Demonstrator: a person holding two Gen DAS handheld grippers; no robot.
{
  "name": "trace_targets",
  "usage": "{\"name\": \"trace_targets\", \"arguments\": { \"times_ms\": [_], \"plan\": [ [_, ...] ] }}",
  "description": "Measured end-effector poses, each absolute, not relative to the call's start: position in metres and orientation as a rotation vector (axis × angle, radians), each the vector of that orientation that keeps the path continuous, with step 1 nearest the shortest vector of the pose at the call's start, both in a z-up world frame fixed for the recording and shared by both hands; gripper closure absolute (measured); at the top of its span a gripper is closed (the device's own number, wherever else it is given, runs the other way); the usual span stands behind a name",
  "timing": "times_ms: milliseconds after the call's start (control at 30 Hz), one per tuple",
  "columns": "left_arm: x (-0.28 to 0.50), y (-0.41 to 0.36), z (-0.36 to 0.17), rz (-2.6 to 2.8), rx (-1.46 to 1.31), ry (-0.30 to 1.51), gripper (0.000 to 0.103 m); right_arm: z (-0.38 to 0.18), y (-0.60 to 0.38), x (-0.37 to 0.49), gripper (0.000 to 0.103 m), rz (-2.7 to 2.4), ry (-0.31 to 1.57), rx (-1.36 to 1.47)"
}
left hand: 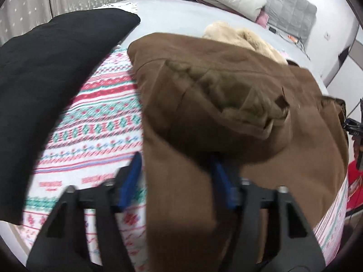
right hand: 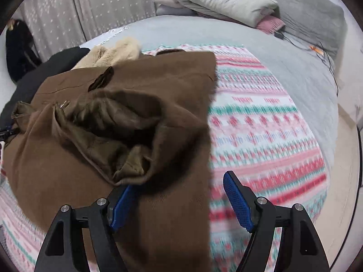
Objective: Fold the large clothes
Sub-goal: 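Grasp the folded coat's edge with both tools and lift it up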
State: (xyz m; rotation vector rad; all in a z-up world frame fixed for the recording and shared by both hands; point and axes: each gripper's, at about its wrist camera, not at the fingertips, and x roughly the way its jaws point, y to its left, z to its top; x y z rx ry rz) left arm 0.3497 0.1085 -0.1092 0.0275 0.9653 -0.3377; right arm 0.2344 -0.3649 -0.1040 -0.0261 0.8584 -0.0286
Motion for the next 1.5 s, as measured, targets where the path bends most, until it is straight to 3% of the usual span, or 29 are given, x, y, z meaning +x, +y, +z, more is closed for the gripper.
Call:
{"name": "trace_targets", "arguments": {
  "times_ms": [67, 133, 167, 233, 333, 600, 767, 933, 1033, 1067, 1133, 1167, 1200, 1267, 1500],
  "plan": [
    [0.347, 0.1, -0.106, -0.289, 0.029, 0.935, 0.057, -0.098, -0.355, 0.25, 0.026, -0.024, 0.821, -0.03],
    [0.338, 0.089, -0.103, -0.243, 0.059, 0.894, 0.072, -0.097, -0.35, 0.261, 0.028, -0.032, 0.798, 0.014],
    [0.334, 0.086, -0.101, -0.223, 0.073, 0.877, 0.085, -0.099, -0.349, 0.266, 0.031, -0.039, 0.792, 0.042],
    [0.329, 0.083, -0.095, -0.204, 0.075, 0.843, 0.091, -0.103, -0.346, 0.267, 0.071, -0.056, 0.774, 0.064],
    [0.318, 0.08, -0.076, -0.185, 0.075, 0.774, 0.093, -0.103, -0.339, 0.258, 0.089, -0.107, 0.737, 0.03],
    [0.319, 0.084, -0.001, -0.143, 0.044, 0.541, 0.094, -0.035, -0.332, 0.235, 0.092, -0.178, 0.513, -0.006],
    [0.365, 0.089, 0.008, -0.077, 0.029, 0.527, 0.094, 0.002, -0.333, 0.269, 0.092, -0.193, 0.459, -0.001],
    [0.426, 0.097, -0.04, -0.022, 0.018, 0.663, 0.091, -0.014, -0.359, 0.329, 0.089, -0.198, 0.545, 0.139],
    [0.45, 0.093, -0.082, -0.002, 0.073, 0.797, 0.083, -0.048, -0.381, 0.358, 0.081, -0.221, 0.651, 0.239],
    [0.455, 0.095, -0.096, -0.003, 0.068, 0.845, 0.076, -0.059, -0.385, 0.361, 0.077, -0.233, 0.685, 0.255],
    [0.458, 0.103, -0.107, -0.014, 0.023, 0.881, 0.068, -0.086, -0.393, 0.37, 0.044, -0.242, 0.767, 0.284],
    [0.457, 0.111, -0.108, -0.025, -0.026, 0.887, 0.056, -0.095, -0.397, 0.37, 0.037, -0.238, 0.793, 0.298],
    [0.456, 0.121, -0.107, -0.052, -0.085, 0.898, 0.036, -0.104, -0.401, 0.37, 0.032, -0.228, 0.827, 0.321],
    [0.456, 0.136, -0.109, -0.161, -0.199, 0.942, 0.022, -0.111, -0.409, 0.363, 0.031, -0.171, 0.847, 0.377],
    [0.447, 0.154, -0.133, -0.425, -0.343, 1.135, 0.021, -0.124, -0.425, 0.335, 0.025, 0.043, 0.973, 0.479]
  ]
}}
